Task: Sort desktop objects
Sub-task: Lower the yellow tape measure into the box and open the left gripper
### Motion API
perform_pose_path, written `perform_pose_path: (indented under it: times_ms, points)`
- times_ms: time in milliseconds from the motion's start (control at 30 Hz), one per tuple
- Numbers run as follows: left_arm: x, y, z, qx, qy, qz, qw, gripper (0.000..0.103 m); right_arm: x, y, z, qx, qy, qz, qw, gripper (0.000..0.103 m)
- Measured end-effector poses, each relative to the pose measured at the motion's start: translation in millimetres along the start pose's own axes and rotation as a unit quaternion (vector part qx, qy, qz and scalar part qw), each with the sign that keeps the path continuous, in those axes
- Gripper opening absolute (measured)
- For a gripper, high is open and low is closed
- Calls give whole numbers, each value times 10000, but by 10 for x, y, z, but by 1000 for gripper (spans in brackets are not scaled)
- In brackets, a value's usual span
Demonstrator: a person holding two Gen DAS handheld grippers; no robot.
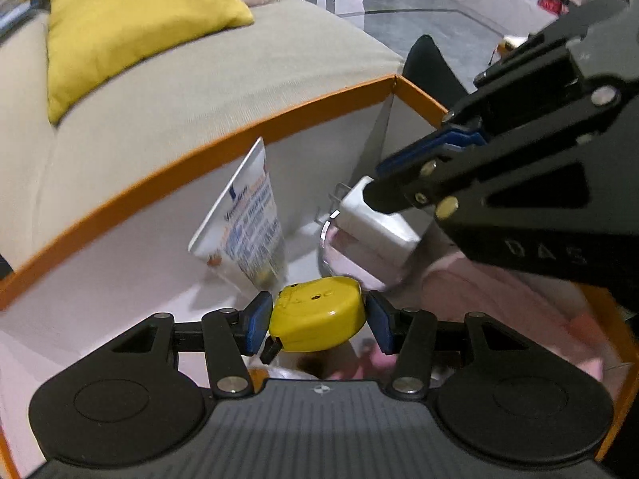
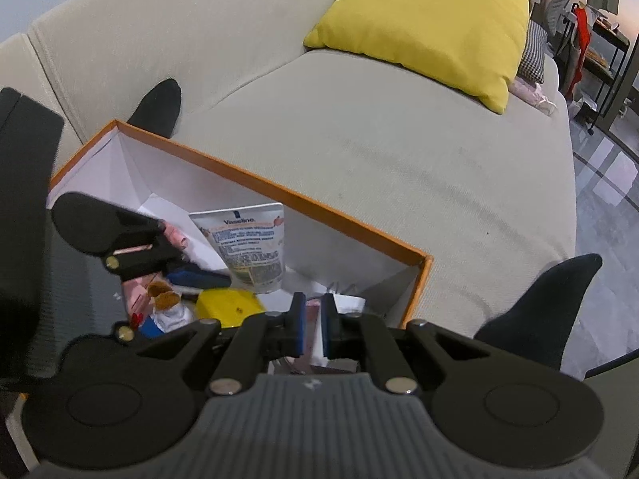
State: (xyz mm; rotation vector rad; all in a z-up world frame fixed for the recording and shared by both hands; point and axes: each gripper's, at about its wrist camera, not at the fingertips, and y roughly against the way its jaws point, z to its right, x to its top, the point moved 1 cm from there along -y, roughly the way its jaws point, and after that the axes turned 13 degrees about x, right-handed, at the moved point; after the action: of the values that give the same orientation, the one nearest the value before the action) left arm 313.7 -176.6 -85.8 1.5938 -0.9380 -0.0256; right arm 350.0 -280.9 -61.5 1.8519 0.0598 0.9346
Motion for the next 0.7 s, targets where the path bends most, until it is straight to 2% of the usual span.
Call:
perform_pose_path:
  times_ms: [100, 267, 500, 700]
  points:
    - [-12, -78, 60, -20, -207, -263, 9994, 60, -13, 15, 9, 15, -46, 15, 10000, 8]
    - [-67, -111, 27, 10, -245, -458, 9986, 61, -39, 24, 11, 42, -56, 2, 10000, 8]
    - [-221, 47, -98, -74, -305, -555, 9980, 61, -61, 2, -7, 141, -60, -81, 9998, 8]
    - [-256, -7, -170, -50, -127, -708, 9974, 39, -47, -41, -34, 161, -81, -102, 9998, 8]
